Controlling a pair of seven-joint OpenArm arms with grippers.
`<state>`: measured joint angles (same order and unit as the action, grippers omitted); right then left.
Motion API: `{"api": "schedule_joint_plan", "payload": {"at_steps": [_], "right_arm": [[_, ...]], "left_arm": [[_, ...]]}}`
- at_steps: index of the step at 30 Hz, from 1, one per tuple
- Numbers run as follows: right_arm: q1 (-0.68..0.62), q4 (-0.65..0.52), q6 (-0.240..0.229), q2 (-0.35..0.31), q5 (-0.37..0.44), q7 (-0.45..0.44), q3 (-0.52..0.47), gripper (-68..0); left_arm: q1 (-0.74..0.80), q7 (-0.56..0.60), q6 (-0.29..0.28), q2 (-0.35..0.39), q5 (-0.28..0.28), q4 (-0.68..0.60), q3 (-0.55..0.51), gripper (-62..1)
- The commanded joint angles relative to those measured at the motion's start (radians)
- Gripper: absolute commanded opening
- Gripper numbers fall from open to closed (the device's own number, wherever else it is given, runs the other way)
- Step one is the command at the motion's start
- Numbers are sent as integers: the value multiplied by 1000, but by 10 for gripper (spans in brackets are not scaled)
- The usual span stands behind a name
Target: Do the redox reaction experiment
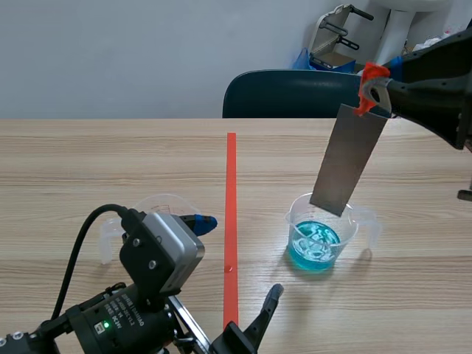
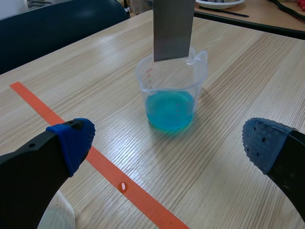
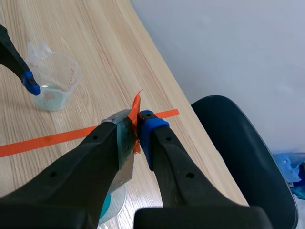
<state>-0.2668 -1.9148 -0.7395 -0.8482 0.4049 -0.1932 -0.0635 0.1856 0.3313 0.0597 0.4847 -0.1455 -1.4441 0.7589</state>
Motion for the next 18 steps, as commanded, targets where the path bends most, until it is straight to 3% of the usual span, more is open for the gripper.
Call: {"api": "schedule_joint_plan", "payload": {"at_steps": [1,9,18], "right_arm": [[6,-19,-6,-13,35,7,-23,-667],[0,-86,-6,-13,129,147,-51,-667],[0,-88,-6,-13,150,185,-51,-667]], "left_arm": [[-3,17,2,-13,1,-18,-2,14],[-3,17,2,-13,1,-18,-2,14],[-3,17,2,-13,1,-18,-2,14]]}}
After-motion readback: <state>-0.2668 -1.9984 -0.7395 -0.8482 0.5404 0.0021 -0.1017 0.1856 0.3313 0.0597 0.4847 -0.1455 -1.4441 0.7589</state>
